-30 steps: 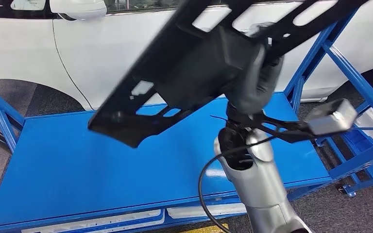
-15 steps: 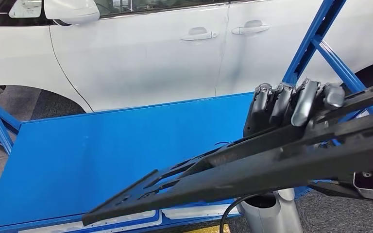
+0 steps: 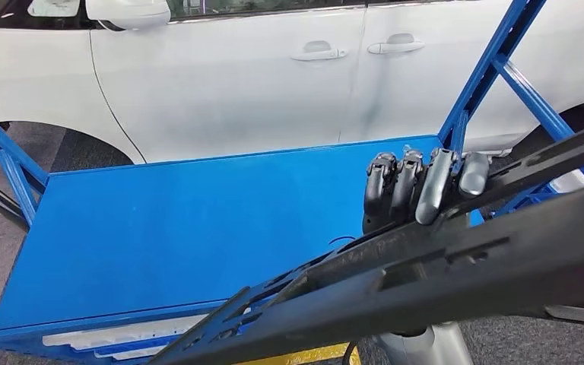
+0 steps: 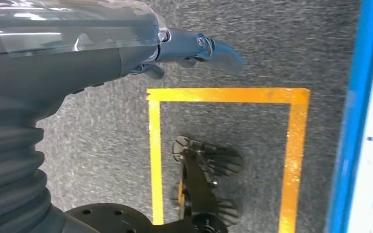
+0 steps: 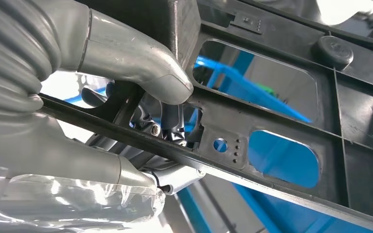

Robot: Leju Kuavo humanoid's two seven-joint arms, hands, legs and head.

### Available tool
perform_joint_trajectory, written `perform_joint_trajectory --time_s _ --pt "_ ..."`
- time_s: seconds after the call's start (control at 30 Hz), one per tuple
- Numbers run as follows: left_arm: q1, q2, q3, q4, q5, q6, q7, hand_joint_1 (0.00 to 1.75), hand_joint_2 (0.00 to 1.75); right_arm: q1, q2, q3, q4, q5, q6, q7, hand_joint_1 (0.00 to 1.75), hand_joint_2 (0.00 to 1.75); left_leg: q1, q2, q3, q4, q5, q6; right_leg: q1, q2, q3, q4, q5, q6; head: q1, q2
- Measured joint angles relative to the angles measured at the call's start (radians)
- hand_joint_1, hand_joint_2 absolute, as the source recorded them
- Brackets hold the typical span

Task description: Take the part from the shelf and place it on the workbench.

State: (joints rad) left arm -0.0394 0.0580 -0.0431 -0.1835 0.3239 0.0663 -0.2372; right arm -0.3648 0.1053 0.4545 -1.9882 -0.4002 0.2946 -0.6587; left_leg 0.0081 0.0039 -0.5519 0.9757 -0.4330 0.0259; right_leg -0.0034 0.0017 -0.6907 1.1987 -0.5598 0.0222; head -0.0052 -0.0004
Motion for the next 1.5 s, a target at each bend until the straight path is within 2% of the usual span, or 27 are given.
perform_joint_trajectory --time_s 0.03,0.07,0.1,0.17,0.23,0.3,0.37,0.4,0.47,0.53,0.57,0.6,0.63,0.7,0.77,0.83,0.9,0.97,1.03,1.07,1.13,1.2,1.27,1.3,1.4,1.43,1.5 --pt "-0.001 0.000 0.000 0.000 0.000 0.001 0.003 0.00 1.75 -0.004 -0.006 0.001 0.004 -0.001 -0.009 0.000 1.75 1.75 0.000 0.000 -0.014 0.002 0.009 0.000 -0.002 0.000 -0.014 0.060 -0.031 0.004 0.000 0.000" --pt "-0.001 0.000 0.000 0.000 0.000 0.001 0.006 0.00 1.75 -0.008 -0.012 0.002 0.008 -0.004 -0.018 0.000 1.75 1.75 0.000 0.001 -0.027 0.005 0.016 -0.001 -0.004 -0.001 -0.014 0.093 -0.040 0.007 0.000 0.000" --pt "-0.001 0.000 0.000 0.000 0.000 0.002 0.009 0.00 1.75 -0.012 -0.017 0.005 0.013 -0.008 -0.024 0.000 1.75 1.75 0.000 0.001 -0.041 0.009 0.024 -0.002 -0.005 -0.001 0.004 0.089 -0.028 0.008 0.000 0.000" --pt "-0.002 -0.002 0.000 0.000 0.000 0.003 0.012 0.00 1.75 -0.021 -0.024 0.012 0.021 -0.014 -0.030 0.000 1.75 1.75 0.000 0.001 -0.066 0.020 0.037 -0.007 -0.008 -0.001 0.092 -0.021 0.021 0.006 0.000 0.000" --pt "-0.003 -0.003 0.000 0.000 0.000 0.003 0.014 0.00 1.75 -0.030 -0.026 0.017 0.024 -0.015 -0.032 0.000 1.75 1.75 -0.002 -0.001 -0.085 0.030 0.048 -0.016 -0.005 -0.001 0.177 -0.152 0.038 -0.003 0.000 0.000" --pt "-0.003 -0.003 0.000 0.000 0.000 0.003 0.015 0.00 1.75 -0.035 -0.029 0.020 0.026 -0.015 -0.034 0.000 1.75 1.75 -0.004 -0.002 -0.093 0.031 0.063 -0.028 0.001 0.001 0.196 -0.196 0.036 -0.015 0.000 0.000" --pt "-0.001 -0.003 0.000 0.000 0.000 0.004 0.015 0.00 1.75 -0.038 -0.032 0.023 0.029 -0.015 -0.035 0.000 1.75 1.75 -0.003 -0.004 -0.098 0.029 0.071 -0.040 -0.002 -0.001 0.182 -0.200 0.053 -0.031 0.000 0.000" --pt "-0.001 -0.003 0.000 0.000 0.000 0.004 0.015 0.00 1.75 -0.039 -0.033 0.025 0.031 -0.015 -0.035 0.000 1.75 1.75 -0.002 -0.005 -0.105 0.040 0.054 -0.046 -0.004 -0.003 0.173 -0.202 0.065 -0.040 0.000 0.000" --pt "-0.001 -0.004 0.000 0.000 0.000 0.004 0.015 0.00 1.75 -0.041 -0.034 0.028 0.035 -0.015 -0.036 0.000 1.75 1.75 0.002 -0.007 -0.134 0.122 -0.034 -0.055 -0.007 -0.006 0.148 -0.207 0.091 -0.053 0.000 0.000" --pt "-0.002 -0.004 0.000 0.000 0.000 0.004 0.015 0.00 1.75 -0.042 -0.034 0.031 0.038 -0.015 -0.036 0.000 1.75 1.75 0.004 -0.006 -0.164 0.258 -0.123 -0.063 -0.005 -0.007 0.117 -0.205 0.115 -0.056 0.000 0.000" --pt "-0.002 -0.004 0.000 0.000 0.000 0.004 0.015 0.00 1.75 -0.042 -0.035 0.032 0.040 -0.015 -0.036 0.000 1.75 1.75 0.004 -0.006 -0.166 0.307 -0.135 -0.066 -0.004 -0.007 0.101 -0.204 0.127 -0.055 0.000 0.000" --pt "-0.002 -0.004 0.000 0.000 0.000 0.004 0.016 0.00 1.75 -0.042 -0.035 0.033 0.042 -0.015 -0.036 0.000 1.75 1.75 0.005 -0.006 -0.154 0.327 -0.124 -0.067 -0.004 -0.007 0.086 -0.202 0.138 -0.053 0.000 0.000" --pt "-0.002 -0.005 0.000 0.000 0.000 0.004 0.016 0.00 1.75 -0.042 -0.036 0.034 0.043 -0.016 -0.039 0.000 1.75 1.75 0.005 -0.006 -0.124 0.307 -0.097 -0.066 -0.004 -0.007 0.071 -0.200 0.149 -0.051 0.000 0.000" --pt "-0.005 -0.004 0.000 0.000 -0.002 0.005 0.019 0.00 1.75 -0.044 -0.039 0.038 0.045 -0.024 -0.048 0.003 1.75 1.75 0.004 -0.007 -0.014 0.175 -0.065 -0.059 -0.003 -0.006 0.047 -0.195 0.168 -0.045 0.000 0.000" --pt "-0.009 -0.004 0.000 0.000 -0.004 0.006 0.028 0.00 1.75 -0.050 -0.042 0.046 0.046 -0.042 -0.055 0.007 1.75 1.75 -0.001 -0.009 0.080 0.037 -0.081 -0.046 -0.001 -0.006 0.037 -0.192 0.185 -0.035 0.000 0.000" --pt "-0.010 -0.005 0.000 0.000 -0.004 0.013 0.041 0.00 1.75 -0.057 -0.044 0.054 0.049 -0.058 -0.054 0.010 1.75 1.75 -0.006 -0.010 0.098 -0.006 -0.089 -0.032 -0.001 -0.007 0.036 -0.198 0.205 -0.022 0.000 0.000" --pt "-0.010 -0.009 0.000 0.000 -0.001 0.025 0.053 0.00 1.75 -0.061 -0.047 0.060 0.051 -0.066 -0.051 0.014 1.75 1.75 -0.003 -0.005 0.081 -0.008 -0.066 -0.017 -0.003 -0.004 0.027 -0.193 0.197 -0.011 0.000 0.000" --pt "-0.010 -0.013 0.000 0.000 0.000 0.041 0.063 0.00 1.75 -0.065 -0.052 0.063 0.053 -0.069 -0.052 0.025 1.75 1.75 0.002 0.001 0.054 -0.012 -0.038 -0.004 -0.005 -0.001 -0.001 -0.123 0.113 -0.004 0.000 0.000" --pt "-0.008 -0.013 0.000 0.000 -0.001 0.052 0.068 0.00 1.75 -0.070 -0.061 0.065 0.057 -0.074 -0.061 0.041 1.75 1.75 0.001 0.004 0.019 -0.010 -0.010 0.000 -0.006 -0.001 -0.035 0.013 0.014 0.003 0.000 0.000" --pt "-0.007 -0.014 0.000 0.000 -0.001 0.054 0.070 0.00 1.75 -0.071 -0.068 0.066 0.060 -0.082 -0.063 0.047 1.75 1.75 0.000 0.004 0.000 -0.008 0.003 0.000 -0.007 -0.001 -0.042 0.072 -0.004 0.006 0.000 0.000" --pt "-0.006 -0.014 0.000 0.000 0.001 0.056 0.074 0.00 1.75 -0.073 -0.085 0.066 0.068 -0.101 -0.053 0.048 1.75 1.75 0.000 0.004 -0.038 0.000 0.026 -0.003 -0.008 -0.001 -0.013 0.102 0.025 0.006 0.000 0.000" --pt "-0.005 -0.014 0.002 0.000 0.006 0.068 0.086 0.00 1.75 -0.074 -0.096 0.063 0.075 -0.120 -0.009 0.045 1.75 1.75 -0.001 0.003 -0.070 0.012 0.043 -0.008 -0.008 -0.001 0.086 -0.008 0.065 -0.001 0.000 0.000" --pt "-0.004 -0.014 0.006 0.000 0.011 0.083 0.100 0.00 1.75 -0.078 -0.099 0.053 0.081 -0.130 0.051 0.053 1.75 1.75 -0.003 0.002 -0.090 0.023 0.058 -0.018 -0.003 -0.001 0.188 -0.153 0.048 -0.010 0.000 0.000" --pt "-0.003 -0.014 0.008 0.000 0.011 0.086 0.104 0.00 1.75 -0.080 -0.099 0.046 0.083 -0.131 0.072 0.061 1.75 1.75 -0.003 0.002 -0.094 0.025 0.066 -0.024 0.000 -0.001 0.211 -0.192 0.034 -0.015 0.000 0.000" --pt "0.002 -0.012 0.014 0.001 0.009 0.088 0.108 0.00 1.75 -0.085 -0.098 0.033 0.092 -0.130 0.090 0.083 1.75 1.75 -0.002 0.001 -0.105 0.025 0.078 -0.042 0.001 -0.004 0.199 -0.210 0.052 -0.034 0.000 0.000" --pt "0.003 -0.011 0.015 0.001 0.009 0.086 0.109 0.00 1.75 -0.086 -0.098 0.031 0.094 -0.130 0.090 0.089 1.75 1.75 0.000 0.000 -0.115 0.043 0.053 -0.047 -0.001 -0.006 0.188 -0.213 0.065 -0.043 0.000 0.000" --pt "0.004 -0.010 0.016 0.001 0.008 0.081 0.112 0.00 1.75 -0.087 -0.098 0.031 0.100 -0.130 0.091 0.096 1.75 1.75 0.003 -0.001 -0.148 0.140 -0.050 -0.056 -0.003 -0.009 0.156 -0.214 0.094 -0.053 0.000 0.000"
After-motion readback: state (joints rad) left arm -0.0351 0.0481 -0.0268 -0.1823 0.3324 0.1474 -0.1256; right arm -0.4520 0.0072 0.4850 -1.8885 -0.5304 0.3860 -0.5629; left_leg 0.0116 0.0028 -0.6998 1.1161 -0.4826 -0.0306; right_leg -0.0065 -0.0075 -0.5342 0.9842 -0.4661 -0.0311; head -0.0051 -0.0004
